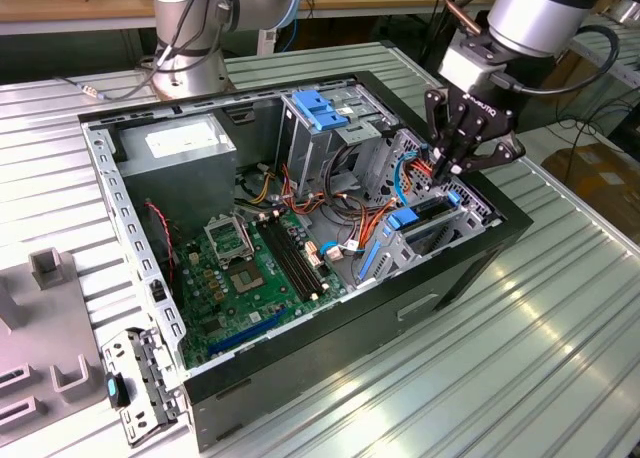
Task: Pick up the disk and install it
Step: 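Insert the first disk wire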
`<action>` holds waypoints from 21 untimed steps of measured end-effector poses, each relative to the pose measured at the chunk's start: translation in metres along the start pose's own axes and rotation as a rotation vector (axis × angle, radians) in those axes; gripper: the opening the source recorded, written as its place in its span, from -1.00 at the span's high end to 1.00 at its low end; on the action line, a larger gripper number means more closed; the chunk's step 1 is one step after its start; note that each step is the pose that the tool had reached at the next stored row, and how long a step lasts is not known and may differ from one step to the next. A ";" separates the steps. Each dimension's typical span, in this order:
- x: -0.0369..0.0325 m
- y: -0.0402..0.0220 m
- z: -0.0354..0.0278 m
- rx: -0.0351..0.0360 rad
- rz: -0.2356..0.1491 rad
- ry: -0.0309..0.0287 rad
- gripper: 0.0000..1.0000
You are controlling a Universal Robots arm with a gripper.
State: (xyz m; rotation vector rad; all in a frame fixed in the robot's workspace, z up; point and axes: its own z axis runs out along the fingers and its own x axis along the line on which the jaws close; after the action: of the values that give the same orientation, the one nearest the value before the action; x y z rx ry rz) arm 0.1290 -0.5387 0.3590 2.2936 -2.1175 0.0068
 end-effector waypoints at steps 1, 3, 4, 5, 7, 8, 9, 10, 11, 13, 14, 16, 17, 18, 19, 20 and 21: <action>0.0013 0.0005 0.0001 0.0000 0.000 -0.0001 0.67; 0.0020 0.0026 0.0003 0.0006 0.000 0.0000 0.67; 0.0021 0.0038 0.0004 0.0008 0.000 -0.0002 0.67; 0.0023 0.0048 0.0004 0.0009 0.000 0.0001 0.67; 0.0035 0.0054 0.0011 0.0009 0.002 0.0000 0.67; 0.0040 0.0054 0.0016 0.0009 0.005 -0.0001 0.67; 0.0043 0.0055 0.0022 0.0008 0.008 -0.0004 0.67; 0.0045 0.0055 0.0032 0.0007 0.014 0.0000 0.67; 0.0044 0.0055 0.0038 0.0007 0.015 0.0001 0.67; 0.0061 0.0058 0.0047 0.0007 0.016 0.0000 0.67; 0.0087 0.0063 0.0051 0.0006 0.016 -0.0001 0.67; 0.0101 0.0072 0.0056 0.0006 0.016 -0.0001 0.67; 0.0102 0.0079 0.0062 0.0007 0.016 -0.0004 0.67; 0.0102 0.0081 0.0065 0.0006 0.016 -0.0002 0.67; 0.0103 0.0081 0.0071 0.0006 0.016 -0.0001 0.67; 0.0102 0.0081 0.0074 0.0006 0.021 -0.0002 0.67; 0.0103 0.0082 0.0077 0.0004 0.031 0.0000 0.67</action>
State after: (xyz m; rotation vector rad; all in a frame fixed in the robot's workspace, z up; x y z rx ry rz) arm 0.1216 -0.5497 0.3516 2.2603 -2.1536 0.0077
